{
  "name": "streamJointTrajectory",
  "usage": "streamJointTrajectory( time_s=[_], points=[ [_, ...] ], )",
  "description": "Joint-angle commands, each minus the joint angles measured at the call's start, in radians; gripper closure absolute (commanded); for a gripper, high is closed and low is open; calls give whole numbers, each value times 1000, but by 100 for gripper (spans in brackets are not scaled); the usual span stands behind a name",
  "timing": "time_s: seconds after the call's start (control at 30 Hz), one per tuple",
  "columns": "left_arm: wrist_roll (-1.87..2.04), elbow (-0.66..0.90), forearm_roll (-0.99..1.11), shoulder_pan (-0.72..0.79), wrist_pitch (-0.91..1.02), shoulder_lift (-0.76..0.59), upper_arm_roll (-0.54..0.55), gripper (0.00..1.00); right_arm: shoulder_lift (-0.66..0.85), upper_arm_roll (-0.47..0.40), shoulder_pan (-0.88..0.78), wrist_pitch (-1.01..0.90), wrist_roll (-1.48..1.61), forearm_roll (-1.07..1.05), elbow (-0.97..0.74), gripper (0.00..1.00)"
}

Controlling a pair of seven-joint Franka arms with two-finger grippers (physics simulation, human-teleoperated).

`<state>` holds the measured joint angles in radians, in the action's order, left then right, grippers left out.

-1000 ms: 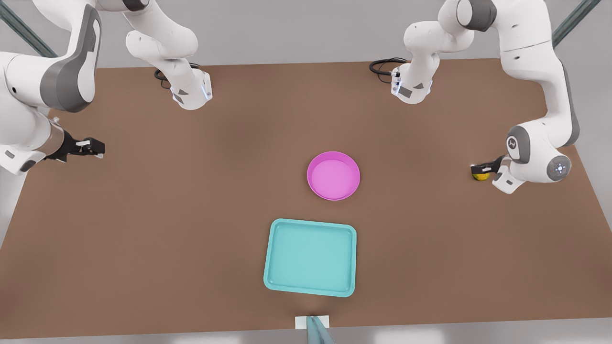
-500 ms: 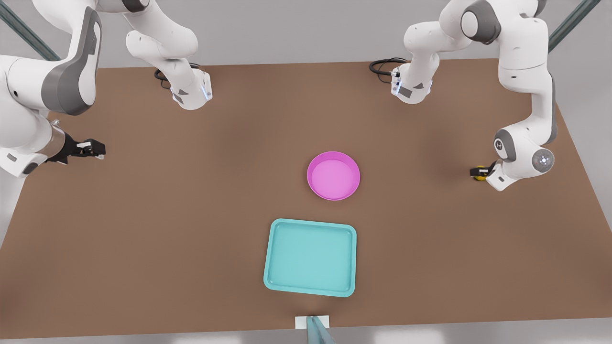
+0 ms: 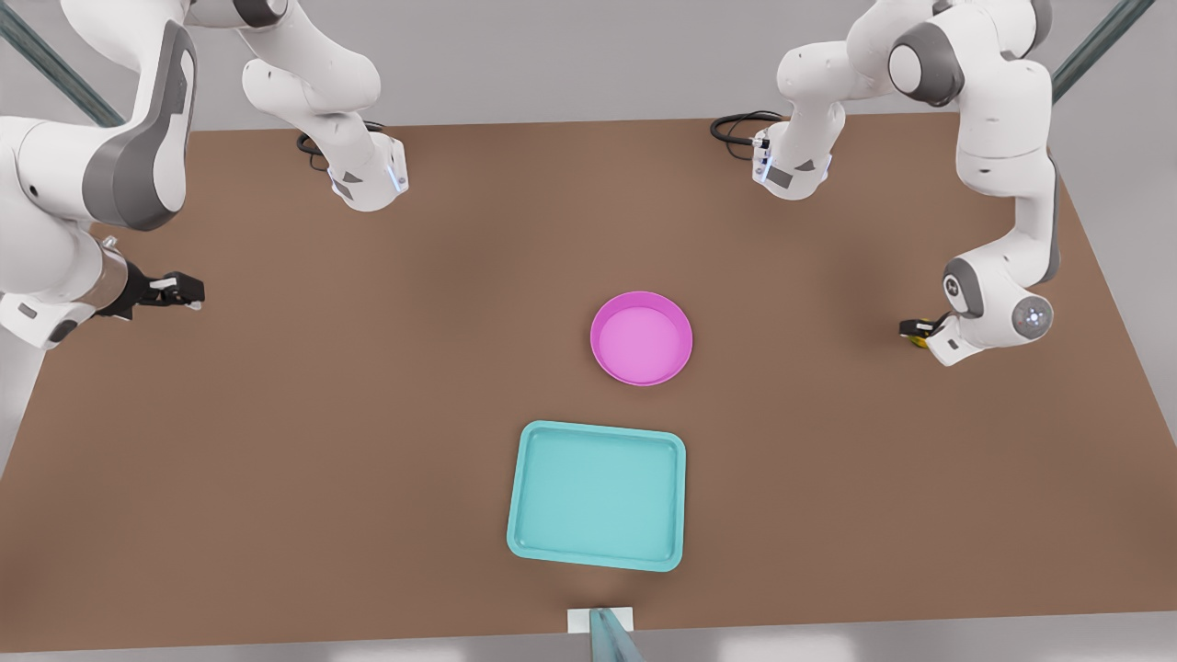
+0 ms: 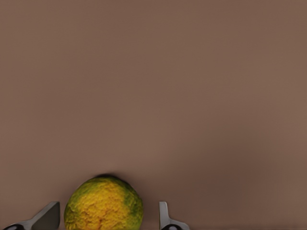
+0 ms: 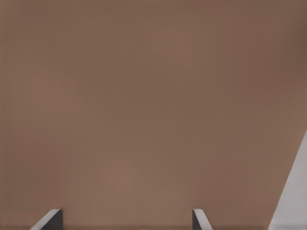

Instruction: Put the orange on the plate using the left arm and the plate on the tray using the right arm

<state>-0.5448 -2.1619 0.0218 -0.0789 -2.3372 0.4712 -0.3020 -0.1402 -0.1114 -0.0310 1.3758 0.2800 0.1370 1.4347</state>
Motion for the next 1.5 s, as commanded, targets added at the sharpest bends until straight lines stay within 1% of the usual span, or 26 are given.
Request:
streamJointTrajectory(
  time_s=[0.0,0.1,0.13,0.17,0.2,0.43,0.47,0.5,0.53,0.63,0.73,0.77,0.83,0.87,0.93,1.03,1.07,1.17,1.2,1.27,1.3,1.33,1.37,1.4,1.43,1.47],
  points=[
    [-110,0,1,-1,-4,6,0,0,-1,-1,0,0,10,-1,0,0],
    [-110,4,-2,-1,-5,12,0,0,-4,-1,2,-1,10,-1,0,0],
    [-109,4,-6,-1,-17,12,0,4,-4,-1,8,-1,12,-2,0,0],
    [-106,5,-8,-1,-17,12,0,24,-4,-1,8,-1,12,-2,0,0],
    [-106,5,-8,-1,-17,12,0,27,-5,-1,8,-1,12,-2,0,0],
    [-104,8,-8,-1,-34,30,0,25,-7,-1,8,-1,13,-2,-2,0],
    [-98,8,-8,1,-25,26,0,26,-9,-1,8,0,13,-2,-2,0],
    [-96,8,-8,1,-22,23,0,34,-9,-1,8,0,13,-2,-2,0],
    [-90,8,-8,1,-17,20,0,36,-9,-1,10,0,15,-2,-2,0],
    [-9,13,-8,21,96,-57,1,36,-9,-1,11,-1,18,-2,-2,0],
    [405,50,-13,320,249,-144,31,36,-9,-1,11,0,16,-1,0,0],
    [424,82,-16,393,298,-146,31,36,-10,-1,11,0,16,-1,0,0],
    [500,284,-108,553,466,-85,32,36,-9,-1,11,0,16,-1,0,0],
    [600,361,-118,646,484,-34,34,35,-9,-1,11,-1,16,-1,0,0],
    [810,510,-174,781,483,115,89,35,-9,-1,11,-1,15,-1,1,0],
    [1019,605,-177,850,475,196,170,35,-9,-1,11,-1,16,-1,1,0],
    [1042,605,-177,857,473,199,189,34,-10,-2,11,-1,16,-1,1,0],
    [1085,602,-175,883,499,215,189,33,-12,-2,11,-1,15,-1,1,0],
    [1091,603,-175,883,498,221,192,0,-12,-2,11,0,13,-1,1,0],
    [1094,605,-175,880,498,221,192,0,-15,-2,10,0,10,-1,1,0],
    [1080,605,-171,880,507,204,184,0,-25,-1,2,-10,-1,-2,3,0],
    [1073,606,-167,875,608,169,170,0,-24,-1,-3,-15,-1,-8,30,0],
    [1065,634,-169,874,742,77,95,0,-24,-1,-30,-9,-4,-46,81,0],
    [994,761,-175,872,969,-26,-28,0,-25,-1,-66,28,-13,-129,154,0],
    [961,950,-167,869,1183,-49,-113,0,-25,1,-122,104,-60,-189,225,0],
    [846,1040,-174,864,1259,-52,-198,0,-33,1,-174,182,-116,-221,272,0]
  ],
)
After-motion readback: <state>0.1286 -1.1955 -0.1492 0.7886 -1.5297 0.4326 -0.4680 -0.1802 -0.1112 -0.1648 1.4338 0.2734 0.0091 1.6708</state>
